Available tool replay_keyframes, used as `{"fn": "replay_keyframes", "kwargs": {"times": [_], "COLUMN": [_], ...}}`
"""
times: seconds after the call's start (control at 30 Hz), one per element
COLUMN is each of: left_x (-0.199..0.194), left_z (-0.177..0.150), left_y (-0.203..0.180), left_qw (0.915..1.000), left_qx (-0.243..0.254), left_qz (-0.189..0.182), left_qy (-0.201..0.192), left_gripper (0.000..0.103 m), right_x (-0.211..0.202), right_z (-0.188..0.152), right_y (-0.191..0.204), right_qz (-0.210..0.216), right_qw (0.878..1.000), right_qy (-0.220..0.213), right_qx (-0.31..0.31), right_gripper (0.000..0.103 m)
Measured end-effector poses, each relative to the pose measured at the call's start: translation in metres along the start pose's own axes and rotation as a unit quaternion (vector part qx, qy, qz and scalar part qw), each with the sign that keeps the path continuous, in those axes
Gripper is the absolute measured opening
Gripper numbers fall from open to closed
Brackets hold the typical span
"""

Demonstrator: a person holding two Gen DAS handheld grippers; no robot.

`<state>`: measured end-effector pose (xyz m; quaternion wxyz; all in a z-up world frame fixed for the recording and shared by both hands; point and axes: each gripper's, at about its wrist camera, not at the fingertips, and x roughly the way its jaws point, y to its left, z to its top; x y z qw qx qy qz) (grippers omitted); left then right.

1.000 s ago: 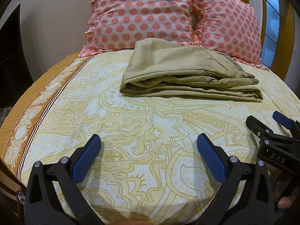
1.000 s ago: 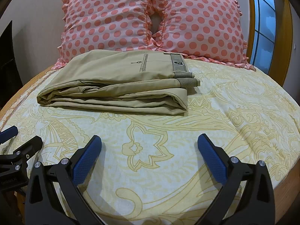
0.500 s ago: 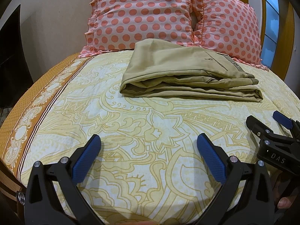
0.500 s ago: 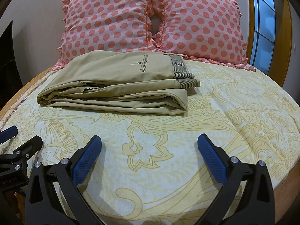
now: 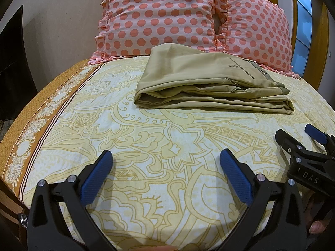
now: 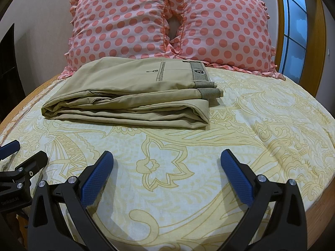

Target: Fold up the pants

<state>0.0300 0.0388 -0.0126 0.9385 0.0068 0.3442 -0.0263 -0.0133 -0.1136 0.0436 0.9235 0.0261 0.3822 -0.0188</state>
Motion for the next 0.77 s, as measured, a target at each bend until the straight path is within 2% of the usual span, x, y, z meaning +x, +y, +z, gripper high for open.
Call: {"fn": "replay_keyframes", "kwargs": {"times": [0.77], "left_x": [-0.0003], "left_z": [0.0017], "left_y": [-0.0001], "left_qw": [1.0], "left_qx": [0.001], "left_qz": [-0.002], "left_qy": [0.001], "left_gripper": [0.101], "right_x": [0.0012], "right_z": [-0.0006], "right_y": [0.0021], "right_qz": [-0.002], "right_qw": [1.0], "right_qy": [-0.002], "right_qx": [0.002], "right_gripper": [0.102]}}
